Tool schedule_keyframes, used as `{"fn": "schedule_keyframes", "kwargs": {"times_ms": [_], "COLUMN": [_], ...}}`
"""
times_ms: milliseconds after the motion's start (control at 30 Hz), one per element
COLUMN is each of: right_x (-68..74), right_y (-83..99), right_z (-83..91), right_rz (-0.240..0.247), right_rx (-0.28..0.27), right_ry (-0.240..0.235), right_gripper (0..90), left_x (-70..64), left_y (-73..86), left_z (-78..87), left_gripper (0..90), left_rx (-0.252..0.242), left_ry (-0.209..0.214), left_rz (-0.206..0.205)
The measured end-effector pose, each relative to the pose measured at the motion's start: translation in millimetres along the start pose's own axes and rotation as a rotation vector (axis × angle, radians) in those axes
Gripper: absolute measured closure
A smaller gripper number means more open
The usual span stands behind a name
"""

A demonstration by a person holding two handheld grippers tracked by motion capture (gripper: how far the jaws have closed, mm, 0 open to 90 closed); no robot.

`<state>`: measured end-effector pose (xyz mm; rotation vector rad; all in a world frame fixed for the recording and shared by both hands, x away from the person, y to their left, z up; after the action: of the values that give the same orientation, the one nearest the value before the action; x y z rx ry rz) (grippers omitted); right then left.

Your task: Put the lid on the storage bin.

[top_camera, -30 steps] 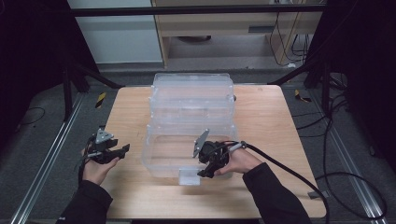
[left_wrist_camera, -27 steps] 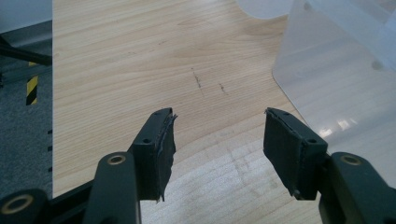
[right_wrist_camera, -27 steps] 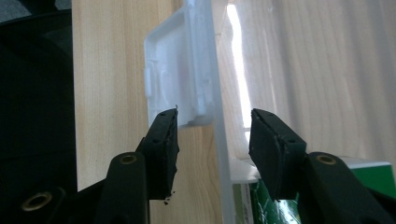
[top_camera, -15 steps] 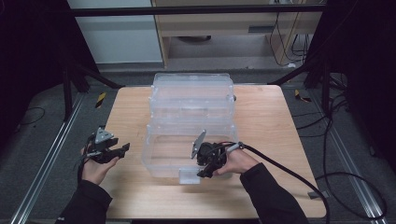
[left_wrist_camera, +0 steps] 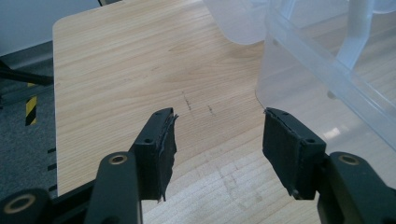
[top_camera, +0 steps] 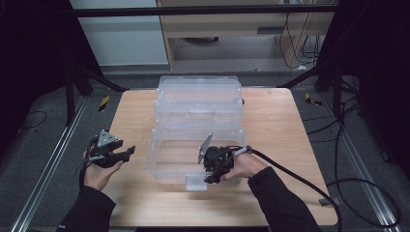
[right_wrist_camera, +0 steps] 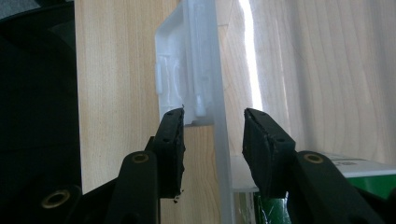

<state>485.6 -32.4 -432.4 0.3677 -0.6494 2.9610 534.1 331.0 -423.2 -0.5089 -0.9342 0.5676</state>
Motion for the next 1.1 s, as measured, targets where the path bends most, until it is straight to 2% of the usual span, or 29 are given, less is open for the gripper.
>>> {"fn": "schedule_keyframes", "kwargs": {"times_ms": [267, 533, 633, 667, 800, 867, 1000, 1100], "right_x": [-0.4, -0.2, 1.6, 1.8, -1.0, -0.1, 0.1, 0.5], "right_y": [-0.3, -1.3, -5.0, -7.2, -9.2, -8.4, -5.1, -5.5], "right_z": [-0.2, -1.8, -2.0, -2.4, -1.9, -1.8, -1.6, -1.9], "right_rz": [0.009, 0.007, 0.016, 0.025, -0.002, -0.004, 0.004, 0.001], "right_rx": [-0.002, 0.004, 0.038, 0.051, 0.065, 0.063, 0.058, 0.056], "right_ry": [0.006, -0.010, -0.028, -0.026, -0.050, -0.047, -0.038, -0.034], "right_gripper": [57.5, 59.5, 66.5, 66.6, 66.6, 66.6, 66.5, 66.5], "left_x": [2.2, 0.0, 1.7, 3.1, 7.5, 8.9, 8.3, 11.8], "left_y": [0.1, 0.0, -2.7, -4.0, -9.8, -12.7, -22.8, -34.0], "left_z": [0.1, 0.9, 2.3, 3.3, 8.6, 10.7, 13.6, 15.2], "left_gripper": [43.5, 43.8, 43.8, 43.8, 43.8, 43.8, 43.9, 43.9], "left_rx": [-0.005, 0.001, -0.003, -0.005, -0.029, -0.030, -0.045, -0.069], "left_ry": [0.003, 0.000, 0.000, -0.002, -0.005, -0.013, -0.025, -0.024], "left_rz": [-0.010, 0.033, 0.040, 0.034, 0.032, 0.052, 0.120, 0.111]}}
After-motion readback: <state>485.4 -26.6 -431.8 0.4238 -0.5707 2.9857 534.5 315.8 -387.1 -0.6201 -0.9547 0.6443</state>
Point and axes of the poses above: each handheld gripper's, and its own axes: z roughly backward along the jaws, y roughly out of its underside, x roughly to its left, the point moved 3 cm from there along -z, roughly forward along the jaws, and after that the axes turned 13 degrees about -y, right-handed, at the moved point
